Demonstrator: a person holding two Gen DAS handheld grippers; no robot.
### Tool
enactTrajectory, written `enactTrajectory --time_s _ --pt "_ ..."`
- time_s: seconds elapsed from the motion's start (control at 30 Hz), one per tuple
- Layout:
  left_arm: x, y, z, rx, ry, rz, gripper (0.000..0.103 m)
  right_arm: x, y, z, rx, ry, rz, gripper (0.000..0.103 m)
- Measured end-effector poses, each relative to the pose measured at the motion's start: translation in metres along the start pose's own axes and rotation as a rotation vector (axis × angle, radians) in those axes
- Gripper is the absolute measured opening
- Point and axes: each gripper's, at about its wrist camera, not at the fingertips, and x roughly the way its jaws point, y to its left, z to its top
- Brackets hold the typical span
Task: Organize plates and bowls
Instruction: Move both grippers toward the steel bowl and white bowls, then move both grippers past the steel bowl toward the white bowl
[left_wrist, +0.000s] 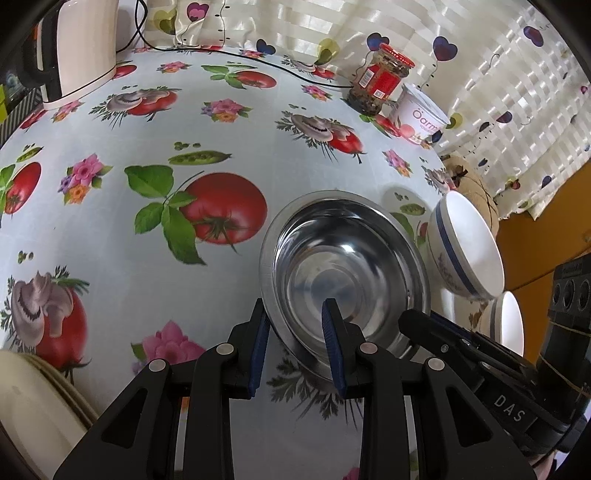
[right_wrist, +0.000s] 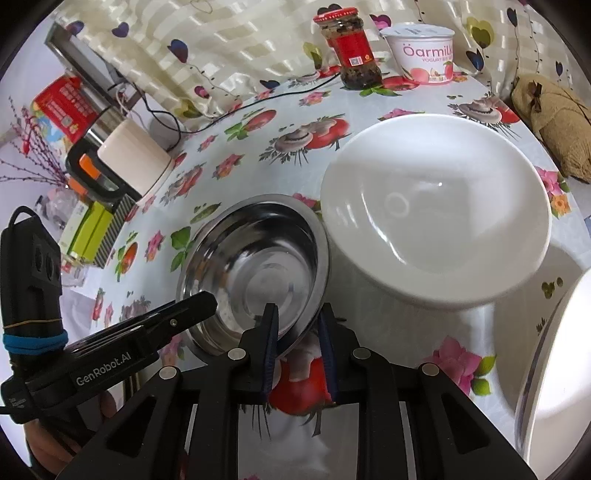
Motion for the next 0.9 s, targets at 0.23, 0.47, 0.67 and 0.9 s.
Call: enactTrajectory --time_s 0.23,0.47,0.67,0.9 --pt "-0.01 0.004 -0.019 -0.002 0.011 0.004 0.03 -0.007 0.007 -0.016 -0.013 0.021 0.005 0.021" --pt "-0.02 0.004 -0.043 0.013 0.027 0.005 0.03 -0.019 0.018 -0.036 -0.04 0.034 0.002 0.021" --pt "-0.027 -0.002 -0.06 0.041 0.044 -0.014 0.03 -0.031 0.019 -0.057 -0.04 0.047 -0.01 0.021" --pt "-0.033 -0.007 -0.069 0.054 0.047 -0.039 0.03 -0.04 0.012 -0.072 -0.023 0.062 -0.018 0.023"
